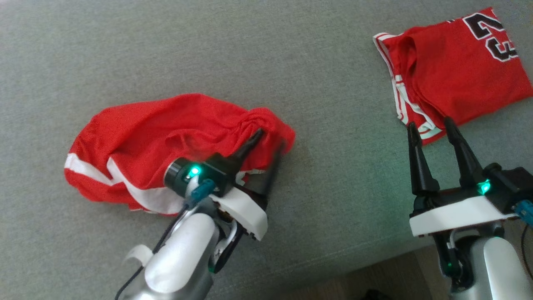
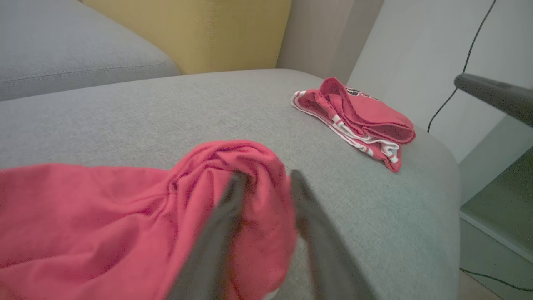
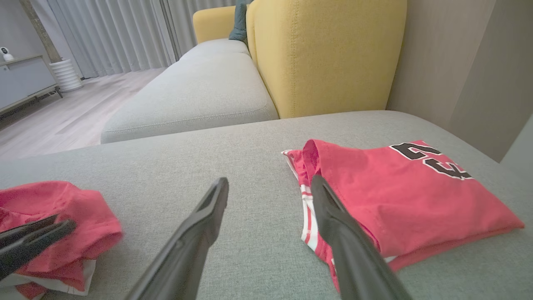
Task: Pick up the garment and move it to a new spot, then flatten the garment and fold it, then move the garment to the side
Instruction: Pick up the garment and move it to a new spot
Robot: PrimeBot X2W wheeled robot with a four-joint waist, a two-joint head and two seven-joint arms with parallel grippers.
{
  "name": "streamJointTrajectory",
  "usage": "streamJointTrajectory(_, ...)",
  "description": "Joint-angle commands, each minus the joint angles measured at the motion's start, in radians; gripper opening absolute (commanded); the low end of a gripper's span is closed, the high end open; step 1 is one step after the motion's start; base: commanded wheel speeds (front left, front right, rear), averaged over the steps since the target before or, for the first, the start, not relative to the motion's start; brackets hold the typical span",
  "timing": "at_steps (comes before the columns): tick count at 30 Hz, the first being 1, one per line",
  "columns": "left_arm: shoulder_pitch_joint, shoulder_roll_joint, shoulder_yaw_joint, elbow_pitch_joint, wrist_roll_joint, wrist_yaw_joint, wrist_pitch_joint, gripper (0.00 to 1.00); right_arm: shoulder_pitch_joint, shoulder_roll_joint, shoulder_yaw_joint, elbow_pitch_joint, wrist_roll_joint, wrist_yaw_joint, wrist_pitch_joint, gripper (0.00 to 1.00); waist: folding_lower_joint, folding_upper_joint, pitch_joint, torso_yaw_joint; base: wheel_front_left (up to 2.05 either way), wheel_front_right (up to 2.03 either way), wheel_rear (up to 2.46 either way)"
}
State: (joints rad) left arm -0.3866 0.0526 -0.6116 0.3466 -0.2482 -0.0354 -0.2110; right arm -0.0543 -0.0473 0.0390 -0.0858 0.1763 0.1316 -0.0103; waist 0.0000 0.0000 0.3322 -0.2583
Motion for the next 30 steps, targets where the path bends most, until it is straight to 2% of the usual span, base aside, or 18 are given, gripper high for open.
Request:
streamJointTrajectory(1, -0.046, -0.002, 0.006, -0.023, 0.0, 0.0, -0.015, 1.0, -0.026, -0.004, 0.018, -0.029, 0.005, -0.001, -0.01, 1.0, 0.0, 0.0, -0.006, 0.01, 0.0, 0.0, 0.0)
streamJointTrajectory(6, -0.053, 0.003, -0.027, -0.013, 0.026, -0.001, -0.035, 1.0, -0.024, -0.003, 0.02, -0.013, 0.006, -0.001, -0.006, 1.0, 0.0, 0.0, -0.042, 0.041, 0.0, 0.0, 0.0)
streamJointTrajectory(10, -0.023, 0.022, 0.0, -0.056, 0.028, 0.029, -0.045, 1.0, -0.015, -0.003, 0.022, -0.006, 0.003, -0.001, 0.001, 1.0, 0.0, 0.0, -0.086, 0.071, 0.0, 0.0, 0.0)
streamJointTrajectory(14, 0.026, 0.052, 0.064, -0.105, 0.01, 0.082, -0.049, 1.0, -0.002, -0.003, 0.021, -0.004, -0.001, -0.001, 0.011, 1.0, 0.0, 0.0, -0.125, 0.1, 0.0, 0.0, 0.0)
streamJointTrajectory(21, 0.122, 0.107, 0.233, -0.166, -0.051, 0.178, -0.05, 1.0, 0.026, -0.003, 0.01, -0.013, -0.01, -0.001, 0.034, 1.0, 0.0, 0.0, -0.173, 0.169, 0.0, 0.0, 0.0)
streamJointTrajectory(30, 0.219, 0.159, 0.368, -0.204, -0.072, 0.194, -0.051, 1.0, 0.05, -0.006, 0.004, -0.012, -0.014, -0.001, 0.057, 1.0, 0.0, 0.0, -0.216, 0.232, 0.0, 0.0, 0.0)
